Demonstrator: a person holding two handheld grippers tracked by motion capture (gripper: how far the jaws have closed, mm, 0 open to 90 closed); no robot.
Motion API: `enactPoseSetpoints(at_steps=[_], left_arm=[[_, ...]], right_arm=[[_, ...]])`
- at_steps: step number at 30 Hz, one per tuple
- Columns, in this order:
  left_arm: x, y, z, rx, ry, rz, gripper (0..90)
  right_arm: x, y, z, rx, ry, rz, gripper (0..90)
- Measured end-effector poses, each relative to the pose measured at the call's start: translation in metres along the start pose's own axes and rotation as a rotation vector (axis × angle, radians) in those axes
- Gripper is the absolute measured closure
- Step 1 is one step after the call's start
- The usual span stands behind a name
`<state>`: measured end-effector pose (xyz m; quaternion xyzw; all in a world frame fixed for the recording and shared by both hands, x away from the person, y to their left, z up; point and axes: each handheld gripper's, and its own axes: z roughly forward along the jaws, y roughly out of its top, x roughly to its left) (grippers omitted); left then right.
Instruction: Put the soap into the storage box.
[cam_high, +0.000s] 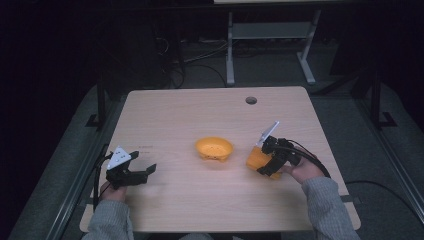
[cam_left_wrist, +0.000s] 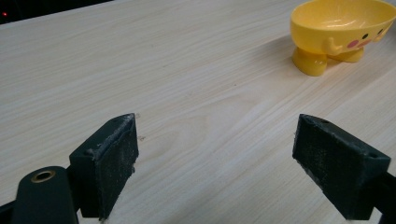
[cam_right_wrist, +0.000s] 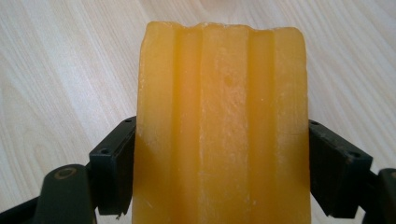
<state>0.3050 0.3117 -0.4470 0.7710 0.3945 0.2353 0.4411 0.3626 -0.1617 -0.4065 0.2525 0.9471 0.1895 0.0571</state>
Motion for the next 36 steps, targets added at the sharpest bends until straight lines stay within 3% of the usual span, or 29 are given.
enactPoseSetpoints(at_steps=[36], left_arm=[[0.000, 0.000, 0.000, -0.009, -0.001, -0.013, 13.8]], right_arm=[[-0.006, 0.065, -0.007, -0.012, 0.015, -0.115, 21.2]])
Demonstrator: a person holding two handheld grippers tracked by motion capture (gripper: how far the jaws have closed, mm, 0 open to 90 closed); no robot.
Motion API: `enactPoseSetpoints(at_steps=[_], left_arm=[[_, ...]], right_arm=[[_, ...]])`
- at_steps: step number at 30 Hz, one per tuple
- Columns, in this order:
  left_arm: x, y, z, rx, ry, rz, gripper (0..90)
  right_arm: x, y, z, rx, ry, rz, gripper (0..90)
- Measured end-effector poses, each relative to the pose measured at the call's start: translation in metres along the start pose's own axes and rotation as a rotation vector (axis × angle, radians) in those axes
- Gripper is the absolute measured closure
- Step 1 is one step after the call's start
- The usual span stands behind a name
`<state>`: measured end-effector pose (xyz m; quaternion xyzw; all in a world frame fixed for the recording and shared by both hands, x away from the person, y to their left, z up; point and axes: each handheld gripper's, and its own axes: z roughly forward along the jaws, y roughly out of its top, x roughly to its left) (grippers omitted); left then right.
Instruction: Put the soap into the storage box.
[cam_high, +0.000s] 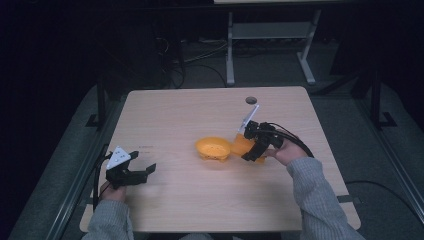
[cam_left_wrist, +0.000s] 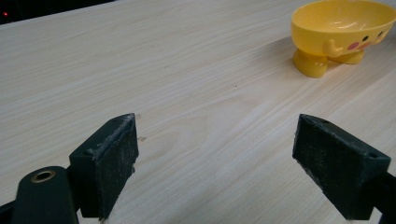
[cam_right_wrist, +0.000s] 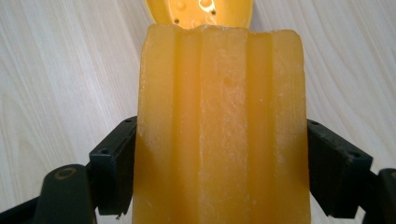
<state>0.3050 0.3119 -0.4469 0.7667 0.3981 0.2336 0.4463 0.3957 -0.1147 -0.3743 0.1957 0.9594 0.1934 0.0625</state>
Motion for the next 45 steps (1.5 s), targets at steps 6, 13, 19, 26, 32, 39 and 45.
enactPoseSetpoints(at_steps=[6, 13, 19, 26, 32, 39, 45], left_arm=[[0.000, 0.000, 0.000, 0.004, 0.000, 0.001, 13.8], [0.001, 0.000, 0.000, 0.002, -0.002, 0.000, 13.8], [0.001, 0.000, 0.000, 0.003, -0.001, 0.001, 13.8], [0.001, 0.000, 0.000, 0.004, -0.002, 0.003, 13.8], [0.001, 0.000, 0.000, 0.001, -0.004, 0.000, 13.8], [0.001, 0.000, 0.000, -0.001, -0.004, -0.001, 13.8], [0.001, 0.000, 0.000, -0.002, -0.003, -0.001, 13.8]], right_arm=[[-0.001, 0.013, 0.002, 0.008, 0.009, -0.022, 21.2], [-0.002, 0.027, 0.002, 0.005, 0.021, -0.042, 21.2], [0.001, 0.040, 0.004, 0.010, 0.028, -0.073, 21.2], [0.000, 0.052, 0.004, -0.006, 0.047, -0.089, 21.2], [0.000, 0.063, 0.007, 0.004, 0.049, -0.113, 21.2], [0.000, 0.078, 0.009, 0.008, 0.055, -0.137, 21.2], [-0.001, 0.087, 0.008, -0.013, 0.067, -0.146, 21.2]])
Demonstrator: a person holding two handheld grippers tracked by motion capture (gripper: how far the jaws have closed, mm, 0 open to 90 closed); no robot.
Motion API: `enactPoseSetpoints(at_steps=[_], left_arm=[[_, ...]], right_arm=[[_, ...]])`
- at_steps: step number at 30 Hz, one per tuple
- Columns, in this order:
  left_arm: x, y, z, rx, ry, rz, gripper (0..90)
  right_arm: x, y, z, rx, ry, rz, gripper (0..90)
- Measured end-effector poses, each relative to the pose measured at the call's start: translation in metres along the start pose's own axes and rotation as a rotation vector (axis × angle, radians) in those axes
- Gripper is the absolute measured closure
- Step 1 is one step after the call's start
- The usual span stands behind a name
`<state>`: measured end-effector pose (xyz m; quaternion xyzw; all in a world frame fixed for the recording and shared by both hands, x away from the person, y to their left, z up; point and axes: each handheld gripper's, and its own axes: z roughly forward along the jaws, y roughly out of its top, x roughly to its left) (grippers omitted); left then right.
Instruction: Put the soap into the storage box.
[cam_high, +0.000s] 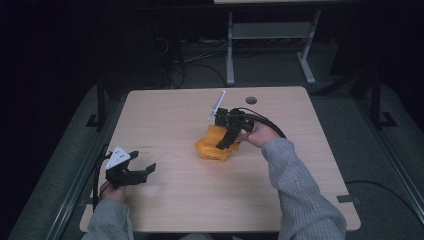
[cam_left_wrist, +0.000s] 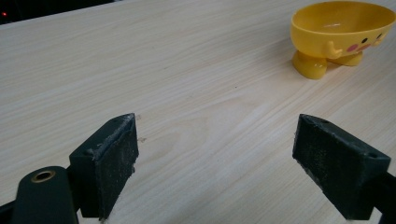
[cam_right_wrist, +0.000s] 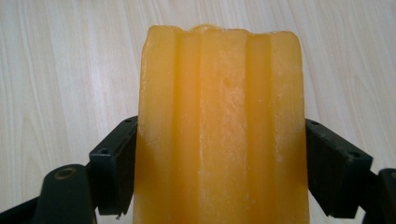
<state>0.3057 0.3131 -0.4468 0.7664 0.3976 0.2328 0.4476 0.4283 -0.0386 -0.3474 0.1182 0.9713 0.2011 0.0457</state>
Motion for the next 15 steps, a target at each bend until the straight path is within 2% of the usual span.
enactPoseSetpoints(at_steps=[11, 15], left_arm=[[0.001, 0.000, 0.000, -0.001, 0.000, 0.004, 13.8], [0.001, 0.000, 0.000, 0.003, 0.000, 0.001, 13.8]], right_arm=[[-0.002, 0.013, 0.010, 0.012, 0.011, -0.027, 21.2], [-0.003, 0.015, 0.016, 0.020, 0.019, -0.022, 21.2]])
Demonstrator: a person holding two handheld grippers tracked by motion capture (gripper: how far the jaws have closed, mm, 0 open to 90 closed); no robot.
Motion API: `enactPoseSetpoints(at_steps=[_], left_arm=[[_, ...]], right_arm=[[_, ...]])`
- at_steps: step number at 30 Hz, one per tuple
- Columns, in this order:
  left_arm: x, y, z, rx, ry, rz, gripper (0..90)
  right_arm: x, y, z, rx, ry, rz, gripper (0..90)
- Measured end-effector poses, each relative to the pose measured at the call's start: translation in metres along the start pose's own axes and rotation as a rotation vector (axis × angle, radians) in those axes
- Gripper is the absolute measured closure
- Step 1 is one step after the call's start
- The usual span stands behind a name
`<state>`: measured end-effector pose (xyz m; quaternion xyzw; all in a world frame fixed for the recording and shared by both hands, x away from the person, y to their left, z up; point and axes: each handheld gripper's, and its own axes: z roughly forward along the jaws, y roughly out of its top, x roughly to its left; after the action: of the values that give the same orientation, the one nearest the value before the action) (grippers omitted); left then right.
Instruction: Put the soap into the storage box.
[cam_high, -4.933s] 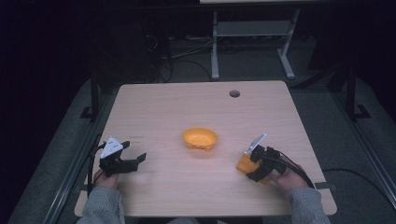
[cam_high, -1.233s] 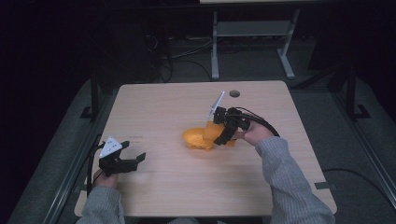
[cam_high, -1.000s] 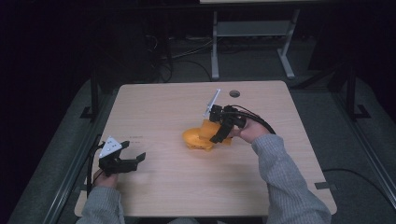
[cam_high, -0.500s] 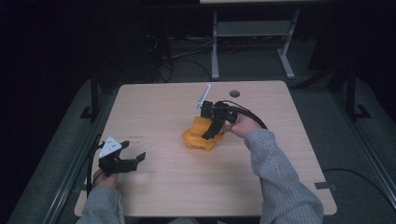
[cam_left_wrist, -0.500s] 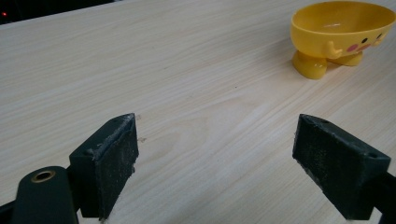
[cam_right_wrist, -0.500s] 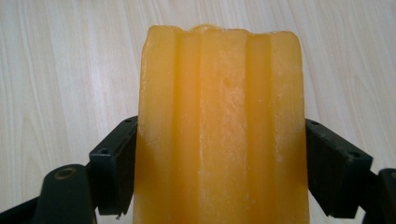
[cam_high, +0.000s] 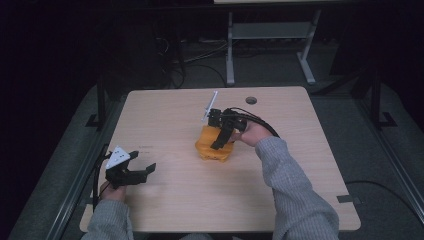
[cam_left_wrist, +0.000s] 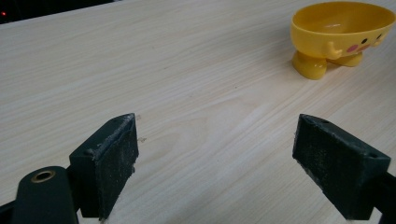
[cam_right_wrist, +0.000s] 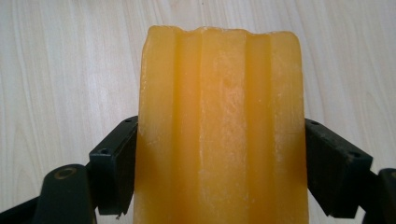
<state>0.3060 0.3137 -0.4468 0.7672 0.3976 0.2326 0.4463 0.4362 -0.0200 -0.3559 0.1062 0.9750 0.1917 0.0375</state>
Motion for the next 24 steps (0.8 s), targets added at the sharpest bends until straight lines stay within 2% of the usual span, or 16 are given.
enactPoseSetpoints(at_steps=[5, 24], left_arm=[[0.000, 0.000, 0.000, -0.007, 0.001, -0.007, 13.8], [0.001, 0.000, 0.000, -0.014, 0.000, -0.006, 13.8]], right_arm=[[-0.001, 0.003, 0.010, 0.015, 0.020, -0.008, 21.2], [-0.004, 0.003, 0.028, 0.024, 0.038, 0.005, 21.2]])
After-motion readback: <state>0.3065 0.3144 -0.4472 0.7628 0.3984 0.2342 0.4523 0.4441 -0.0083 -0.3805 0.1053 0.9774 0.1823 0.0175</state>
